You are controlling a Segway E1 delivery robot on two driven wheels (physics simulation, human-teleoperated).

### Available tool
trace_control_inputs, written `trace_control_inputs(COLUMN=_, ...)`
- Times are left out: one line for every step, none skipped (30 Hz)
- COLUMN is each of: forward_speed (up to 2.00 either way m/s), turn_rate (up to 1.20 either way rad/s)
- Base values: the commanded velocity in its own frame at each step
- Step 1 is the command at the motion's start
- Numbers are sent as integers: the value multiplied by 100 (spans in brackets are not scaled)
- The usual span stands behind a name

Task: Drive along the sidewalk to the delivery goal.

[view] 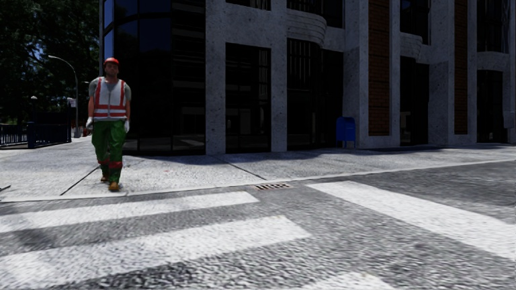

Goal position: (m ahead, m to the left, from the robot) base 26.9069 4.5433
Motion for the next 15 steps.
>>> trace_control_inputs(forward_speed=139, turn_rate=0)
trace_control_inputs(forward_speed=139, turn_rate=19)
trace_control_inputs(forward_speed=139, turn_rate=30)
trace_control_inputs(forward_speed=139, turn_rate=30)
trace_control_inputs(forward_speed=139, turn_rate=34)
trace_control_inputs(forward_speed=139, turn_rate=35)
trace_control_inputs(forward_speed=139, turn_rate=35)
trace_control_inputs(forward_speed=139, turn_rate=35)
trace_control_inputs(forward_speed=139, turn_rate=35)
trace_control_inputs(forward_speed=139, turn_rate=35)
trace_control_inputs(forward_speed=139, turn_rate=36)
trace_control_inputs(forward_speed=140, turn_rate=36)
trace_control_inputs(forward_speed=145, turn_rate=38)
trace_control_inputs(forward_speed=147, turn_rate=41)
trace_control_inputs(forward_speed=147, turn_rate=41)
